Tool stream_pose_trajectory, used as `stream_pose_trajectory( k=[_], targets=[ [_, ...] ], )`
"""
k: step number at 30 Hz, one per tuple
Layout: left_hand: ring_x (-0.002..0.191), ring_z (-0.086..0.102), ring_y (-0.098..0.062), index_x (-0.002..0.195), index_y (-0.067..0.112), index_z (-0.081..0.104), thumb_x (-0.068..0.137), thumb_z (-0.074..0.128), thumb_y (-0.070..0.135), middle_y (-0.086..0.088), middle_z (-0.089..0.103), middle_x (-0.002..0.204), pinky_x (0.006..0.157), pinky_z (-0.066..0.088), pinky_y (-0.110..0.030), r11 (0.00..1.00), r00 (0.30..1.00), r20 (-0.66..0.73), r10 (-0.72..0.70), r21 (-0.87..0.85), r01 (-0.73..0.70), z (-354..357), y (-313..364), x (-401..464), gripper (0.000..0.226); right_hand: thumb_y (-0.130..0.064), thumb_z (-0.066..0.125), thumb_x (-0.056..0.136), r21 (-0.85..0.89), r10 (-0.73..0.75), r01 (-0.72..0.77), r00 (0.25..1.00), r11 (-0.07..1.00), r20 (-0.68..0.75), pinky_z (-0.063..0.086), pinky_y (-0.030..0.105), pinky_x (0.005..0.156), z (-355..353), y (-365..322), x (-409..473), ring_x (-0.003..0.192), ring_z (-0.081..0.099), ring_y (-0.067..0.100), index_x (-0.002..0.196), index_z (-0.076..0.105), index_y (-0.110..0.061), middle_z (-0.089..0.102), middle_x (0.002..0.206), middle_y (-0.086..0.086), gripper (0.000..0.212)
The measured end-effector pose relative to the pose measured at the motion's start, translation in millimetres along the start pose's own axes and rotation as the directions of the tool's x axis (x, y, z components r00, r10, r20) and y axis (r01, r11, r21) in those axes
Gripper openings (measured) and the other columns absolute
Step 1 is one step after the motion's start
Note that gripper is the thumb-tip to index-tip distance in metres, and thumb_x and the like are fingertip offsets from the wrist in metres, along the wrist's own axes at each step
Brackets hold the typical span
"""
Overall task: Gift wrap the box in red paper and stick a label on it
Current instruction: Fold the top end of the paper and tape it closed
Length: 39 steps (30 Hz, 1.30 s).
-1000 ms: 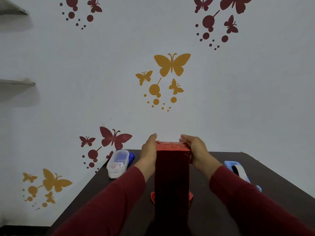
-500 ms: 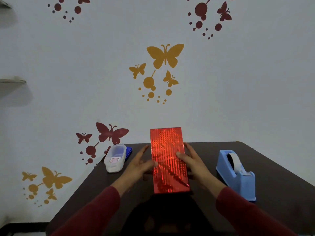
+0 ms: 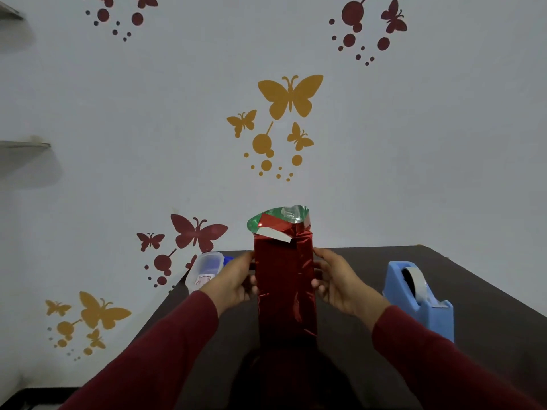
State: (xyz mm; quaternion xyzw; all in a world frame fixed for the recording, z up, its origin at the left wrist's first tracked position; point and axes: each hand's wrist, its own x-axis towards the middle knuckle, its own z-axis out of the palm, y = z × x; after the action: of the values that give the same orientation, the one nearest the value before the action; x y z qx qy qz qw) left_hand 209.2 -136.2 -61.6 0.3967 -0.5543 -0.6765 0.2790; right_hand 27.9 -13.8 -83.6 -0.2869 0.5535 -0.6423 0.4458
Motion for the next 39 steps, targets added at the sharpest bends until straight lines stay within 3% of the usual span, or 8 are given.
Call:
stream_pose_trajectory(
  k=[6,12,15,18,26,32,36,39],
  targets=[
    [0.043,0.041,-0.009,0.093,0.011,0.06,0.104,0.054,0.038,-0.001,0.057,0.063,0.042,0.046,-0.024,0.994,0.998,-0.025,0.065,-0.084,-0.067,-3.9,-5.1,2.0,0.03,-0.044,0.086,0.072,0.056,-0.251,0.246,0.956,0.968,0.148,0.052,0.026,0.064,-9.7,36.8,-5.3,0.073,0.062,0.012,0.15,0.05,-0.024,0.066,0.133,-0.001,0.089],
    [0.054,0.057,-0.014,0.114,0.015,0.068,0.1,0.052,0.024,0.003,0.069,0.086,0.05,0.047,-0.024,0.93,0.919,-0.196,0.343,0.207,-0.303,-8.5,4.1,-3.1,0.023,-0.055,0.096,0.06,-0.346,-0.431,0.411,0.902,0.844,0.02,0.047,0.044,0.111,9.4,64.9,-2.1,0.136,0.047,0.012,0.15,0.035,-0.056,0.05,0.144,-0.023,0.109],
    [0.093,0.064,-0.008,0.13,0.03,0.06,0.088,0.065,0.009,0.012,0.061,0.123,0.081,0.055,-0.029,0.576,0.643,-0.058,0.763,0.511,-0.638,-22.7,25.9,-18.5,0.047,-0.065,0.091,0.061,-0.35,-0.467,0.44,0.884,0.827,0.006,0.041,0.056,0.115,11.4,86.6,5.3,0.143,0.044,0.015,0.147,0.03,-0.066,0.052,0.149,-0.02,0.105],
    [0.076,0.059,-0.002,0.142,0.043,0.045,0.074,0.074,0.011,0.02,0.039,0.139,0.069,0.05,-0.017,0.114,0.51,0.445,0.736,0.661,-0.742,-26.6,56.4,-42.5,0.08,-0.066,0.087,0.067,-0.336,-0.517,0.491,0.856,0.804,0.014,0.041,0.052,0.116,12.9,99.7,6.9,0.141,0.045,0.008,0.149,0.03,-0.063,0.051,0.149,-0.021,0.1],
    [0.078,0.054,0.016,0.128,0.033,0.068,0.094,0.072,0.026,0.017,0.07,0.112,0.081,0.045,-0.025,-0.391,0.734,0.632,0.249,0.759,-0.52,-7.3,148.8,-40.7,0.034,-0.055,0.083,0.077,-0.353,-0.512,0.477,0.859,0.805,-0.008,0.038,0.049,0.117,13.6,103.9,7.8,0.146,0.038,0.015,0.152,0.02,-0.062,0.04,0.158,-0.016,0.098],
    [0.069,0.061,0.008,0.119,0.034,0.071,0.098,0.065,0.034,0.017,0.074,0.103,0.072,0.045,-0.02,-0.236,0.725,0.612,0.315,0.791,-0.565,-5.5,181.3,-53.9,0.021,-0.053,0.083,0.077,-0.389,-0.522,0.477,0.853,0.788,-0.013,0.038,0.05,0.117,13.4,103.7,9.4,0.147,0.038,0.015,0.153,0.019,-0.06,0.038,0.159,-0.015,0.1],
    [0.077,0.054,0.019,0.139,0.039,0.055,0.079,0.085,0.045,0.026,0.06,0.118,0.073,0.037,-0.014,-0.328,0.759,0.631,0.163,0.76,-0.562,-1.6,165.8,-51.3,0.067,-0.062,0.083,0.073,-0.394,-0.533,0.485,0.846,0.781,-0.016,0.04,0.047,0.115,13.6,104.1,9.6,0.144,0.04,0.013,0.153,0.02,-0.061,0.04,0.157,-0.016,0.102],
    [0.076,0.056,0.012,0.12,0.03,0.071,0.085,0.082,0.038,0.027,0.063,0.091,0.077,0.041,-0.021,-0.335,0.738,0.653,0.173,0.743,-0.58,5.2,158.7,-42.3,0.038,-0.066,0.081,0.072,-0.4,-0.547,0.496,0.837,0.771,-0.015,0.041,0.049,0.115,12.4,105.8,10.1,0.143,0.042,0.013,0.151,0.02,-0.063,0.04,0.156,-0.015,0.1]
  ],
)
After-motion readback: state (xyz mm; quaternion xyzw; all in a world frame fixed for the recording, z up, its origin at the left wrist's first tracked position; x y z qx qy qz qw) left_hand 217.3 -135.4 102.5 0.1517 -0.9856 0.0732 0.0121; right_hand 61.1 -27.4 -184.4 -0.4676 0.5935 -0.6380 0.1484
